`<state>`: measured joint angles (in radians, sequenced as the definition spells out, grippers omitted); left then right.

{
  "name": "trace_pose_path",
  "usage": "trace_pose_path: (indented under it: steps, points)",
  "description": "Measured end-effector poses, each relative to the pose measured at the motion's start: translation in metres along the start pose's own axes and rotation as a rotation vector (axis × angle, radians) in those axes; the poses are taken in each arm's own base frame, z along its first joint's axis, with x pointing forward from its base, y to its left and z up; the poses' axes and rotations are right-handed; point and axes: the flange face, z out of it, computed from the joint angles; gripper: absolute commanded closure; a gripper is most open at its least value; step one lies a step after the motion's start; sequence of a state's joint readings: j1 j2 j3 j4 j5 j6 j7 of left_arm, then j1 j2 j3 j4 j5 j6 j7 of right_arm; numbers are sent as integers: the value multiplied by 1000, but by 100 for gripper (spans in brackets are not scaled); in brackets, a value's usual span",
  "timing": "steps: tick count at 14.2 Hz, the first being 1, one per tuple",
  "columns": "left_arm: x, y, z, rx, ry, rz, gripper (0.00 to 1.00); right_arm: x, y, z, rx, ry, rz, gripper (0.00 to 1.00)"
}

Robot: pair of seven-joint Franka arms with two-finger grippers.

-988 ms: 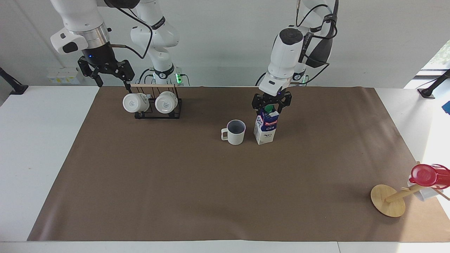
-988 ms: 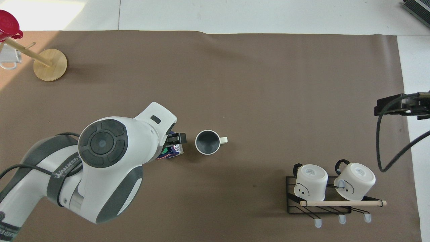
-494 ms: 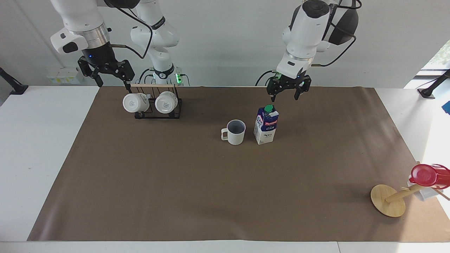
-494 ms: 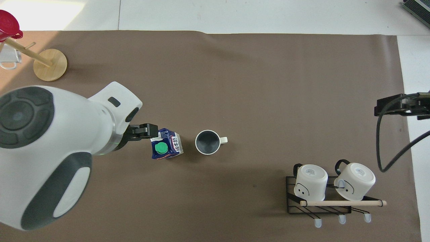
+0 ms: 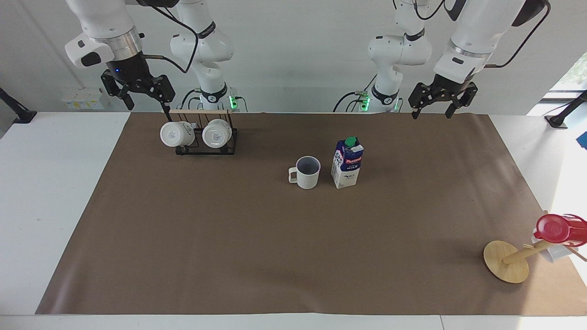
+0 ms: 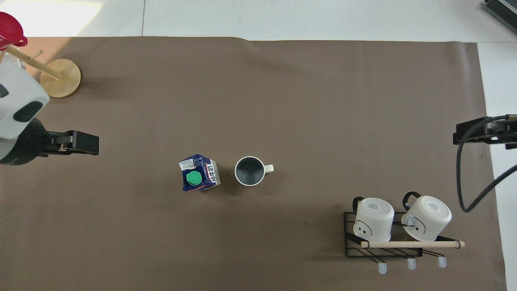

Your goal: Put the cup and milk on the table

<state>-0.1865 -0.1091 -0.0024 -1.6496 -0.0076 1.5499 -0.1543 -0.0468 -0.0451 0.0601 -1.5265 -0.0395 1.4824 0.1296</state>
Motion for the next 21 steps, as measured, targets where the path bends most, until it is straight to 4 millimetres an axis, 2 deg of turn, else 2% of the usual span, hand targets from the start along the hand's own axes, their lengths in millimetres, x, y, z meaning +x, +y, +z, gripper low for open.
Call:
trace_pose_path:
  steps: [3,6,9,13,21]
  points:
    - [-2,-26,-13,2,-13,41,0,-2,1,-12,1,7,1,0]
    - [-3,-62,-12,2,-53,55,0,-1,1,-16,2,9,2,0]
    - [-5,-81,-12,-1,-74,54,0,1,1,-17,3,12,2,0]
    - [-8,-80,-16,-2,-83,60,0,1,1,-17,3,11,2,0]
    - [-8,-63,-16,2,-86,95,0,2,0,-17,2,-2,1,0]
